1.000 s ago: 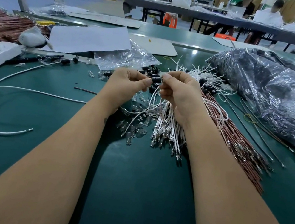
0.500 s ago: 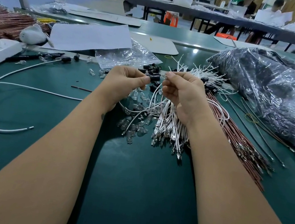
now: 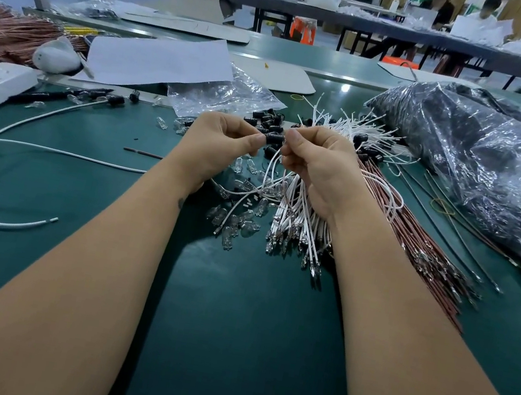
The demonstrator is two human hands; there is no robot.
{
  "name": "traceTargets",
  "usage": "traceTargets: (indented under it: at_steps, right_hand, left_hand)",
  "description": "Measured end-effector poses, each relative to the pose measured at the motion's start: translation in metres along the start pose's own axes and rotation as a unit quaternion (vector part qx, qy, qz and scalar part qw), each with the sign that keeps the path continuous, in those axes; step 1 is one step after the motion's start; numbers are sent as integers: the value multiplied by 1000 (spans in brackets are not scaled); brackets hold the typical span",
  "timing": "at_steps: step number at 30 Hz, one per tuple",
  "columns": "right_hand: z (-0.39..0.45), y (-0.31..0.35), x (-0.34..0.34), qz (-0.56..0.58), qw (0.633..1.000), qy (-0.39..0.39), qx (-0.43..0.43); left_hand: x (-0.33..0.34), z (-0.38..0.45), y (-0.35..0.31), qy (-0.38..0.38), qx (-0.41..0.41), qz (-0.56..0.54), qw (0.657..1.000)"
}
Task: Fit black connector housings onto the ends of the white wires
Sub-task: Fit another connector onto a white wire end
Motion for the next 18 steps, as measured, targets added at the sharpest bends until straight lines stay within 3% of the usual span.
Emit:
traceTargets:
  at_steps: [4, 8, 18]
  right_hand:
    - [-1, 1, -1, 55, 998, -13, 5]
    - [0, 1, 0, 28, 999, -30, -2]
    - [0, 1, 0, -50, 997, 40, -32]
  left_hand:
    - [4, -1, -1, 0, 16, -23, 1000]
    - [1, 1, -1, 0, 33, -15, 999]
    - [-4, -2, -5, 28, 3, -6, 1000]
Point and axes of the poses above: each hand's wrist, its own z-axis towards the middle knuckle, its own x-axis out of the palm, y = z × x, the point moved 2 cm from there along z, towards the middle knuckle, and after that the axes turned 14 degrees about -x, right-handed, at the moved point
